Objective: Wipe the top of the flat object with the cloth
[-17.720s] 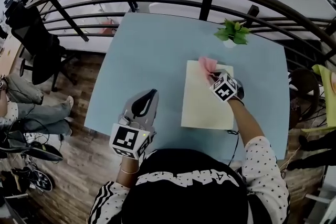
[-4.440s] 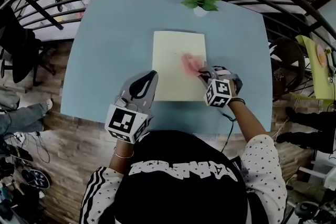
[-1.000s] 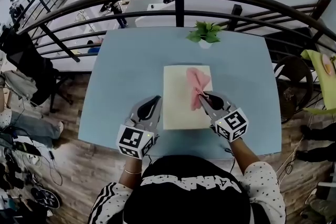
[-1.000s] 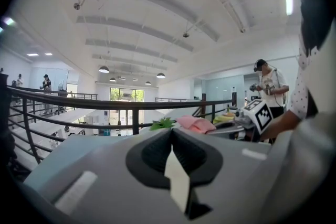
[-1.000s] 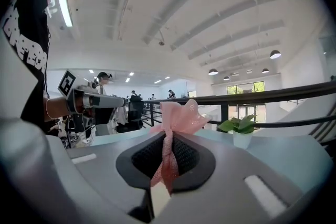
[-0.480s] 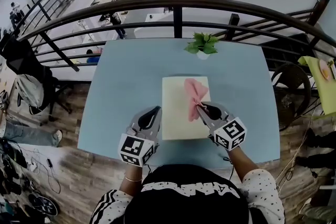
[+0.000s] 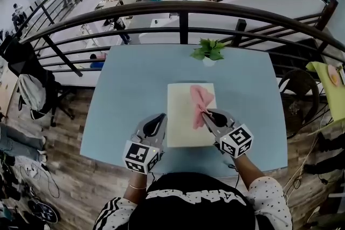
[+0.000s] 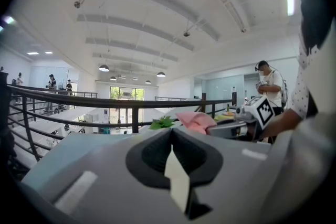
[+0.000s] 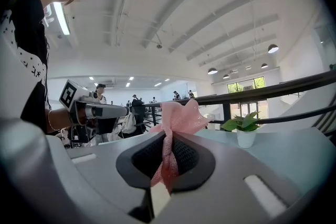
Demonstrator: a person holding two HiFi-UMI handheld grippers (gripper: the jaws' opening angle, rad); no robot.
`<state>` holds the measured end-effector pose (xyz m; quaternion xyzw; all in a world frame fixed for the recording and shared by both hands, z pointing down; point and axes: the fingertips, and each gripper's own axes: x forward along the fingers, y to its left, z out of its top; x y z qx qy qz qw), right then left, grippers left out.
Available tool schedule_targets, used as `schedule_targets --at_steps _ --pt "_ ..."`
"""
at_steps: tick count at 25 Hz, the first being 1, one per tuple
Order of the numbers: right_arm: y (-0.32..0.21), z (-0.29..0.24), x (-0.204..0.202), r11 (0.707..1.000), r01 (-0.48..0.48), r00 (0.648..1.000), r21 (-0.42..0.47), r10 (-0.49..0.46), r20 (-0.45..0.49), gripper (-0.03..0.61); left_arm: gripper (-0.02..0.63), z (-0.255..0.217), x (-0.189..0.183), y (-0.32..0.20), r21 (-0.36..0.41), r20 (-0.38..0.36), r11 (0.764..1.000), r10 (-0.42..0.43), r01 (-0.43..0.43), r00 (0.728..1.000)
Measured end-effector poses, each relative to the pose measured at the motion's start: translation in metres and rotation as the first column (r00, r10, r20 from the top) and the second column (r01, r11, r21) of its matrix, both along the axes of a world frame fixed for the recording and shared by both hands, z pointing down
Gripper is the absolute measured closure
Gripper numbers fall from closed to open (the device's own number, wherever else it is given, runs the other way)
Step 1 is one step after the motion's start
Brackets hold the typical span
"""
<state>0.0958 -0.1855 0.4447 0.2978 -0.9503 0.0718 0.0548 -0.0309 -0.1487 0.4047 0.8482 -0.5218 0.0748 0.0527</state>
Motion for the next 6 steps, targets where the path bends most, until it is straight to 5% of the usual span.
schedule_targets --at_steps 6 --pt "0.0045 0.0019 0.0009 1.0 -0.001 1.0 -0.002 0.001 0.009 0.557 0.614 0.0038 0.0004 0.0051 -0.003 -0.002 1.0 -0.004 0.004 1.0"
